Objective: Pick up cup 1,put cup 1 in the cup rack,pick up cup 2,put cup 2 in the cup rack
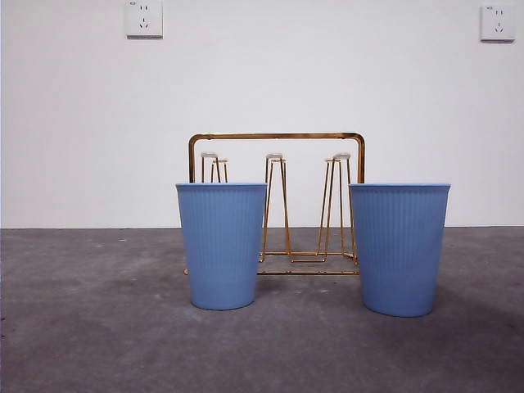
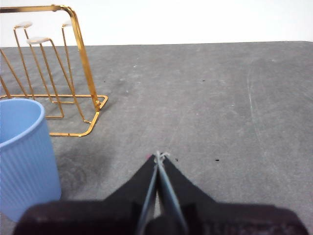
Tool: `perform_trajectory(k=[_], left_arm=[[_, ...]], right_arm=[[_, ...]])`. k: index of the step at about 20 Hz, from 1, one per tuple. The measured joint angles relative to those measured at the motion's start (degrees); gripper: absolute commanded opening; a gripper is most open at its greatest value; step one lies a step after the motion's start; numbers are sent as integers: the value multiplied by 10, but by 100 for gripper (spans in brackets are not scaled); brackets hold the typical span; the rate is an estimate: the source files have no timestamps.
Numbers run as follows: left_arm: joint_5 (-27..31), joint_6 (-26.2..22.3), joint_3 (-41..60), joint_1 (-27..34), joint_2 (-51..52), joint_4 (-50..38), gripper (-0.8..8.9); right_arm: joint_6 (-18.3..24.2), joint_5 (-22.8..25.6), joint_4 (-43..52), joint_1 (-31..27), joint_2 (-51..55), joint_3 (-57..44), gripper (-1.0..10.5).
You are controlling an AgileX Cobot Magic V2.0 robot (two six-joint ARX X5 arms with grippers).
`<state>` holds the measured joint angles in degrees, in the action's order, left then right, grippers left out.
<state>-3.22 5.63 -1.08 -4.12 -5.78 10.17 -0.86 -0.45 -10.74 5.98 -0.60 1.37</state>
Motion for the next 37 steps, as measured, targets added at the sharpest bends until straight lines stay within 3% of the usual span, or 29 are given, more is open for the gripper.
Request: perform_trajectory(k=[4, 8, 12, 18, 30, 37], left_arm=[[-23, 8, 0, 0, 0, 0, -6], [-60, 41, -25, 0, -1, 13, -7], [-91, 64, -101, 0, -14, 57, -7], [-167, 76, -217, 0, -69, 123, -7], [-312, 74, -405, 0, -186, 267, -7], [-345, 30, -476, 0, -241, 372, -7]], right_arm=[[-2, 0, 8, 0, 0, 0, -6], [-62, 0, 9, 0, 0, 14, -11], [-90, 0, -9, 0, -25, 96, -12], [-94, -16, -128, 0, -118, 244, -12], [-23, -138, -404, 0, -316, 531, -11], [35, -189, -529, 0, -385, 619, -11]])
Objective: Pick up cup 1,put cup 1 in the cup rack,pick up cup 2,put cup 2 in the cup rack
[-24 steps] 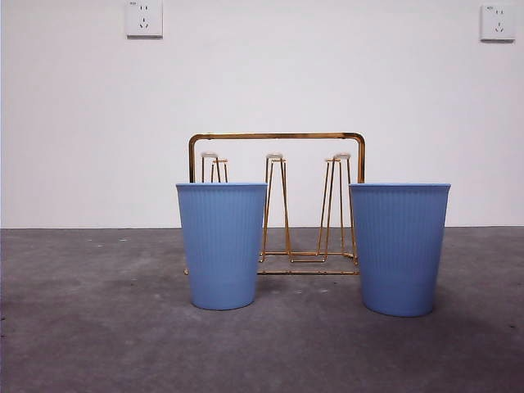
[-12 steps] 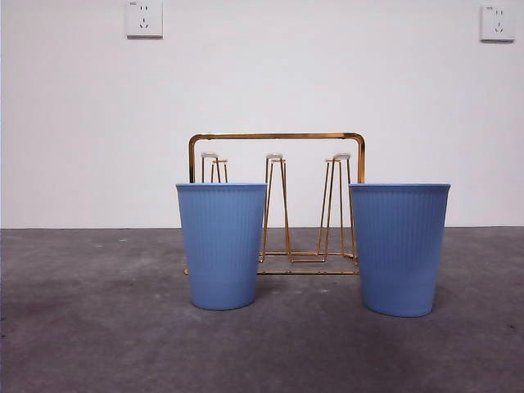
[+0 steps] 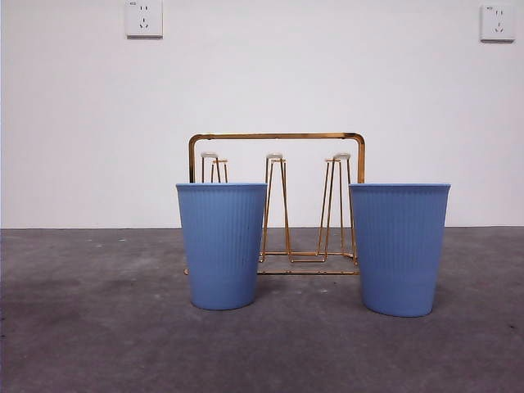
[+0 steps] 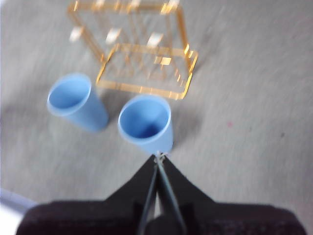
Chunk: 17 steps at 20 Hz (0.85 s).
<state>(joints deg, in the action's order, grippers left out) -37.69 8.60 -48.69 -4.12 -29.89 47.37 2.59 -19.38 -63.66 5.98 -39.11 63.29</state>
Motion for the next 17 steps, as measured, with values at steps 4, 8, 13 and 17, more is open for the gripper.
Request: perform_trajectory(k=[4, 8, 13, 17], left_arm=[[0, -22, -16, 0, -15, 28, -5], [-6, -30, -27, 0, -23, 28, 41], [-28, -19, -32, 0, -41, 29, 660], [-99, -15, -35, 0, -60, 27, 660]], right_arm=[[22, 0, -17, 0, -14, 12, -9], [30, 0, -23, 0, -18, 12, 10], [33, 0, -23, 0, -25, 15, 560], [33, 0, -23, 0, -29, 16, 599]])
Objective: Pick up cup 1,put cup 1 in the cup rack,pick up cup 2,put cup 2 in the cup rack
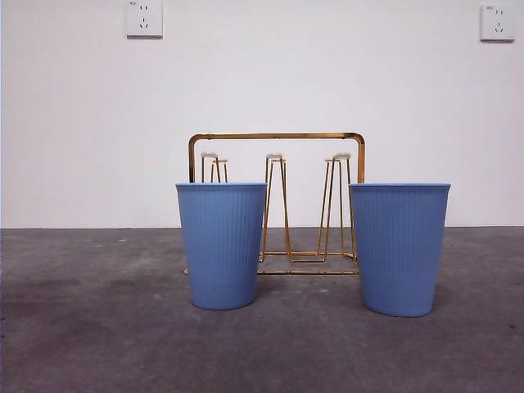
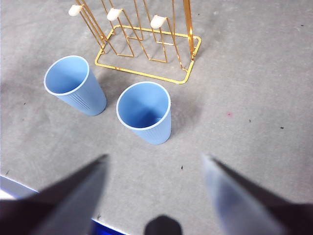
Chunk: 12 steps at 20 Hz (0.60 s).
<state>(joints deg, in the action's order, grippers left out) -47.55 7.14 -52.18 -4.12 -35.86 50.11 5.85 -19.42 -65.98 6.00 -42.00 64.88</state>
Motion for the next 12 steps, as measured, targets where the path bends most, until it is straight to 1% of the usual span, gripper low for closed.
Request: perform_trajectory(k=[2, 5, 8, 10, 12], left_arm=[[-20, 0, 0, 0, -5, -10, 660], [-85, 17, 0, 0, -12, -62, 660], [-159, 65, 0, -3, -19, -139, 660], [-179, 101, 0, -15, -22, -181, 660], [-180, 126, 0, -27, -22, -210, 660]], right_arm=[[0, 0, 0, 0, -8, 0, 599], [-15, -6, 28, 0, -39, 1, 597], [-33, -16, 73, 0, -97, 2, 595], [-40, -16, 89, 3, -151, 2, 595], [-42, -14, 90, 13, -199, 2, 595]])
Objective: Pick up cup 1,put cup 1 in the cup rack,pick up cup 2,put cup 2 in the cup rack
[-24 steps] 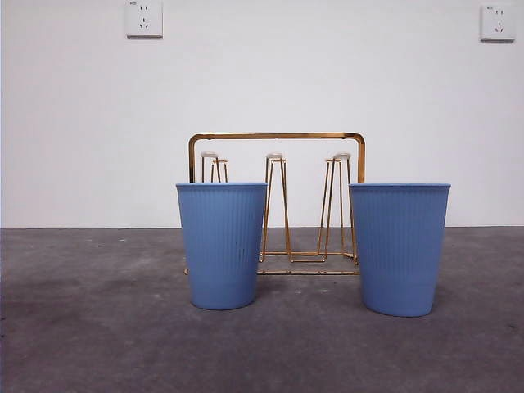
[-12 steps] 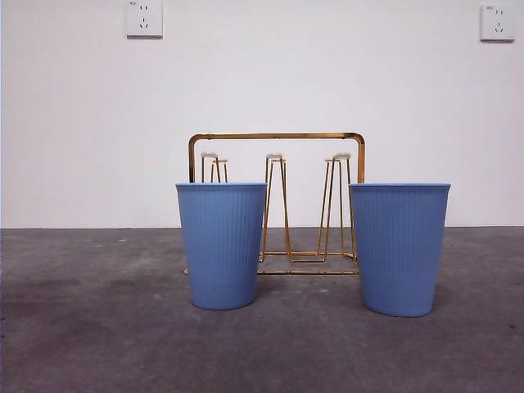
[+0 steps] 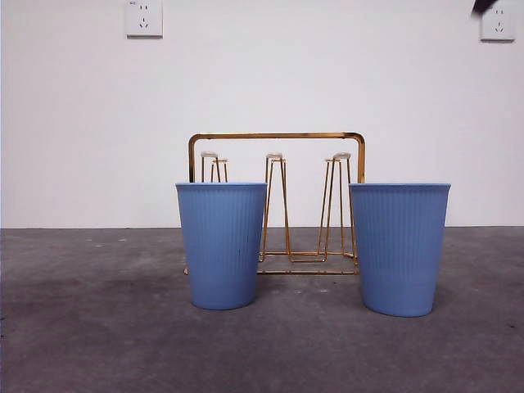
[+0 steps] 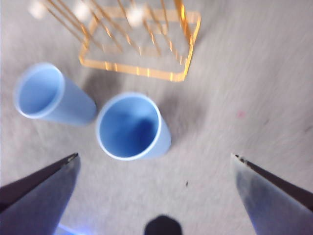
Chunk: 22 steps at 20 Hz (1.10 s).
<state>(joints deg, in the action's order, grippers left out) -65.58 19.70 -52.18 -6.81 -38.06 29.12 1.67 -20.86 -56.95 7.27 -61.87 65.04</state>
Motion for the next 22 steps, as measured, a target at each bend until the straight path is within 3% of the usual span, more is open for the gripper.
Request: perform_trajectory(k=[6, 11, 16, 20, 22], left_arm=[[0, 41, 0, -23, -6, -59, 660], [0, 55, 0, -30, -19, -74, 660], [0, 59, 0, -38, -32, -74, 660], [0, 59, 0, -44, -45, -81, 660], [0, 59, 0, -47, -48, -86, 660]], right_arm=[[-7, 20, 30, 40, -104, 0, 594], [-18, 68, 60, 79, -164, 0, 588], [-25, 96, 85, 105, -209, 0, 466], [-33, 101, 101, 118, -234, 0, 461], [-39, 104, 107, 121, -245, 0, 388]])
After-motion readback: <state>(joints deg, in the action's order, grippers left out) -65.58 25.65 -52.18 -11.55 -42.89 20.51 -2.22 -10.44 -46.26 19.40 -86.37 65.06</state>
